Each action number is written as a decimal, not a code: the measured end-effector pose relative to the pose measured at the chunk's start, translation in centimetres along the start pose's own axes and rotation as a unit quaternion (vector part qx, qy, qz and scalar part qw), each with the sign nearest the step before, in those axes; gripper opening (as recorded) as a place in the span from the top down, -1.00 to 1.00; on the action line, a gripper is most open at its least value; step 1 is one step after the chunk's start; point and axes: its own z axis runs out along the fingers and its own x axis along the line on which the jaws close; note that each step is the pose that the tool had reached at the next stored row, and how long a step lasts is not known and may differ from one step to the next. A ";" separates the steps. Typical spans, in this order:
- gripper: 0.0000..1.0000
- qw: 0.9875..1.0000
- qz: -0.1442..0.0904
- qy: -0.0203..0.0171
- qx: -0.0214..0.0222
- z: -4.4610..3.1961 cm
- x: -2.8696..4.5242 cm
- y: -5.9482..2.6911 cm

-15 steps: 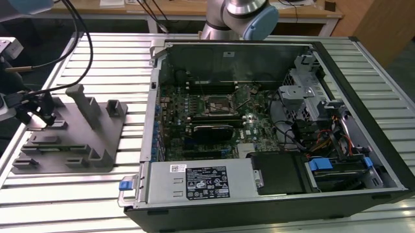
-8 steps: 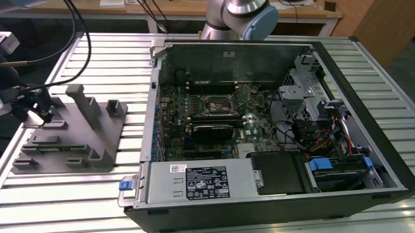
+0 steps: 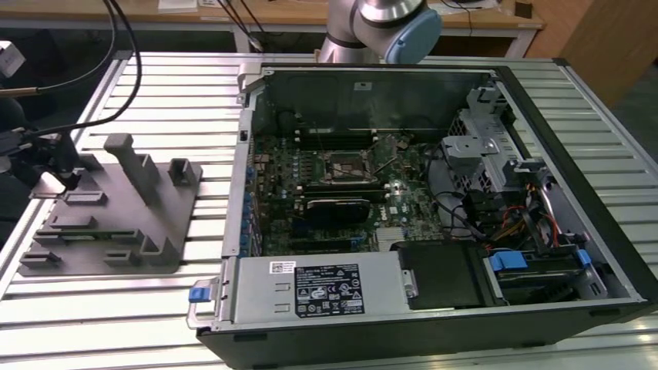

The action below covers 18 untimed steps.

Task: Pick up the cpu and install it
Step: 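Pick up the cpu and move it towards the insertion slot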

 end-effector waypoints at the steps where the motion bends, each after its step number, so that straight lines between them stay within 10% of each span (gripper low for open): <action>1: -0.09 1.000 0.000 0.000 0.000 -0.14 0.00 0.01; 18: -0.09 1.000 0.000 -0.002 0.000 -2.47 -0.08 0.16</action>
